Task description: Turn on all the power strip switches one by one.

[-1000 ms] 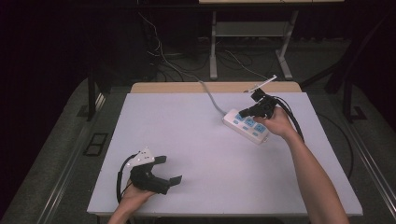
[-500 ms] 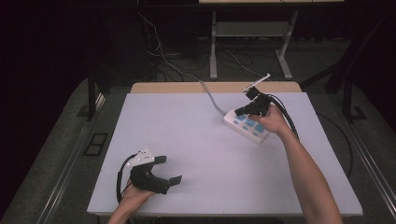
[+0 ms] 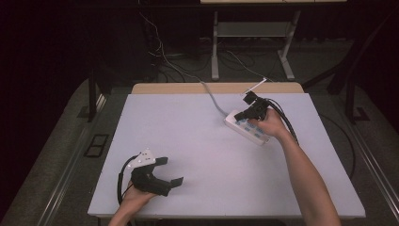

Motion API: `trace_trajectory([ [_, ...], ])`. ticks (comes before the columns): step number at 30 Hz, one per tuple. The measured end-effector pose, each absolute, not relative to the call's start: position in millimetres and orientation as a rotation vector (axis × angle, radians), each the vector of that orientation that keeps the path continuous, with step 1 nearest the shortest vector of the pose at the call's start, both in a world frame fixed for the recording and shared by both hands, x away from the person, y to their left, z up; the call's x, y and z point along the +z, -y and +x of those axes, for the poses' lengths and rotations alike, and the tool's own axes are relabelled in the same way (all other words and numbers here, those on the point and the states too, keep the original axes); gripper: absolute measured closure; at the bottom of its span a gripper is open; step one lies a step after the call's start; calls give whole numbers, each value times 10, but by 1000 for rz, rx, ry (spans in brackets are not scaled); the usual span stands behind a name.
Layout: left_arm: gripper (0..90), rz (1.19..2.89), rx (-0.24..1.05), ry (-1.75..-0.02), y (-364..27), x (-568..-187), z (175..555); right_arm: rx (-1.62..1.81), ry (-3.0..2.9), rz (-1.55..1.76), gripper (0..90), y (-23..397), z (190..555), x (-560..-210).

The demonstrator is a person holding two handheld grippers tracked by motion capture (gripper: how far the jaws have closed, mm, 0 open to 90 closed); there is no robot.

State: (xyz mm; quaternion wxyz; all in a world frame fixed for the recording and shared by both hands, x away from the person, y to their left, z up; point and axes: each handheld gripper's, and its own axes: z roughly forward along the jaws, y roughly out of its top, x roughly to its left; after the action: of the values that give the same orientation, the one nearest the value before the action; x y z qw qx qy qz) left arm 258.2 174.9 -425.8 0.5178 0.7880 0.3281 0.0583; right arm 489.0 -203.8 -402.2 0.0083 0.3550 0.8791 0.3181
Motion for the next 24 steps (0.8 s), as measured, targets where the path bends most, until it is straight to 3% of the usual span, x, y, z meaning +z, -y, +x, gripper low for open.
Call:
trace_trajectory([
  [24,0,1897,142,-778,-1728,-4256,2572,1025,-2729,1141,899,2085,4878,-4136],
])
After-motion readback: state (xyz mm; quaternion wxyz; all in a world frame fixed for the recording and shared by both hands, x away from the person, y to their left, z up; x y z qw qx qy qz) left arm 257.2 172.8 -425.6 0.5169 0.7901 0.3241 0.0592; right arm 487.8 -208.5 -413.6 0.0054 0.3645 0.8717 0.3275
